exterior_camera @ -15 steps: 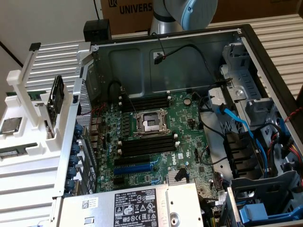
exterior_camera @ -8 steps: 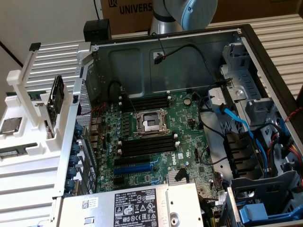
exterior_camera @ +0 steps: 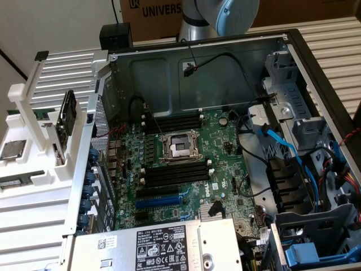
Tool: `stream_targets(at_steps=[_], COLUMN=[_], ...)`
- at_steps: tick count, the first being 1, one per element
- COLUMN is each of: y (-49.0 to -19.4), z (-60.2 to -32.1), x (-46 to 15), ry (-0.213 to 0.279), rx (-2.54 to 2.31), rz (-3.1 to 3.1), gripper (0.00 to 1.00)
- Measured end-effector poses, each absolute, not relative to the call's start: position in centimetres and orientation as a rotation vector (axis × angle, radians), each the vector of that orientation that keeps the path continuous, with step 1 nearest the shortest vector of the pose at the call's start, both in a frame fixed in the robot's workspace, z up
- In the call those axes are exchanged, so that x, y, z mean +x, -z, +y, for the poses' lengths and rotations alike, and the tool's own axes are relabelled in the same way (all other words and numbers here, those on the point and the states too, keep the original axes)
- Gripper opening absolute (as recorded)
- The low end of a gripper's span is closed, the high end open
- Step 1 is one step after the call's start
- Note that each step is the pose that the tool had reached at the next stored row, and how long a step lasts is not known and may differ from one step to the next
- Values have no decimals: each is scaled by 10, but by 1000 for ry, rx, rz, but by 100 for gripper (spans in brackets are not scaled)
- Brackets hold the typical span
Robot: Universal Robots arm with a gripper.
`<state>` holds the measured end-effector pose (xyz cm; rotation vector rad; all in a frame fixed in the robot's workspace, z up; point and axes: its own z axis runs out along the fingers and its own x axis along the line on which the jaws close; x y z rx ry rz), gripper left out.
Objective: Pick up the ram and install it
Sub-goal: 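Pick up the ram and move it above insertion slot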
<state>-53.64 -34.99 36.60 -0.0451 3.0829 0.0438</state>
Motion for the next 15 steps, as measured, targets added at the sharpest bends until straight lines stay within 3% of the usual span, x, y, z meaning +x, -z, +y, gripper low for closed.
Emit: stream_targets(at_steps=[15], y=[-366], z=[-350], x=[-536], ry=[-59], rx=[-605], rz=[3029], gripper=[10])
